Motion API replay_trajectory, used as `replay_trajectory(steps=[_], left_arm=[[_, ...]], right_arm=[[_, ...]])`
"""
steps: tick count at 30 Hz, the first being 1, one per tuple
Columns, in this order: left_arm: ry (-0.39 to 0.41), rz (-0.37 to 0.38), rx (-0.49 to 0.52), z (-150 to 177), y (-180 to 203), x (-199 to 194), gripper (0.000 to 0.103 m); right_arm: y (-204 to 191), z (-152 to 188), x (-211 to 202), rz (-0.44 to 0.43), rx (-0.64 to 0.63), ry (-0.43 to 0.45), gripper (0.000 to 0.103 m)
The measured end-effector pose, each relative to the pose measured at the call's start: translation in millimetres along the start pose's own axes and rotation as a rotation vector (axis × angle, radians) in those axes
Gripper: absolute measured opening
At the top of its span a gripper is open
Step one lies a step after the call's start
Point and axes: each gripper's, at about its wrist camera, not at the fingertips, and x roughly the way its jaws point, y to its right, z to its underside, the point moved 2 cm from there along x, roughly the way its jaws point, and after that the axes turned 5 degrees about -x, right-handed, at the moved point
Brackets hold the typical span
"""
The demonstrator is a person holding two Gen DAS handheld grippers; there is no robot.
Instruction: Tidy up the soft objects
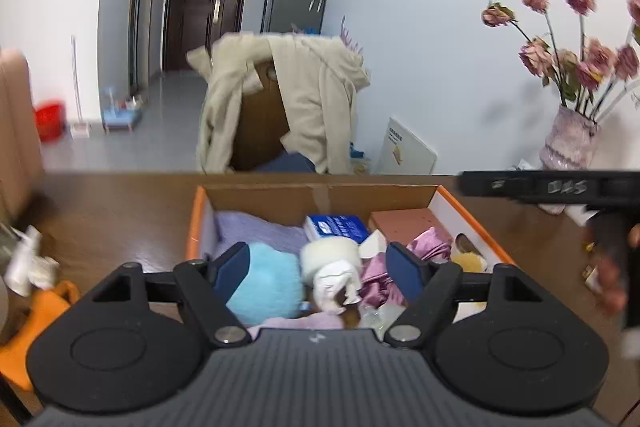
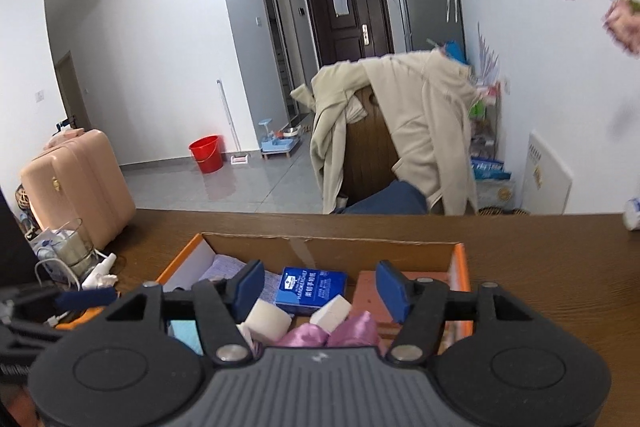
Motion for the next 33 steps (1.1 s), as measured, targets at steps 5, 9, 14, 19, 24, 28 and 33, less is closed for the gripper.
replay_trajectory(steps=[5,9,14,19,24,28,33], left_arm=[[0.021,-0.054,0.017,6.9,-11.4,-42.0,0.077],[0.055,-0.077,-0.003,8.9,-17.7,-72.7,0.079],[0.103,-0.083,0.001,15.5,-12.6,-100.4,0.083],[0.242,-0.102,0.056,39.7,-2.4,-130.1,0.095],[0.360,-0.076,0.065,72.7,6.2,-158.7,0.098],[0.396,-0.070,0.085,101.1,14.1,-174.5,0.100],[0.396,-0.065,0.087,124.5,15.0,-190.7,0.103]], right_arm=[[6.3,15.0,-55.3,0.058,-0.041,0.015,0.072],[6.9,31.4,-94.3,0.096,-0.037,0.023,0.074],[-3.7,56.5,-130.7,0.136,-0.036,0.064,0.079],[-20.2,88.7,-160.8,0.151,-0.035,0.174,0.086],[-47.2,123.5,-182.4,0.172,-0.106,0.270,0.092],[-64.8,150.8,-191.5,0.174,-0.113,0.295,0.092],[-81.9,175.3,-204.0,0.178,-0.110,0.300,0.092]])
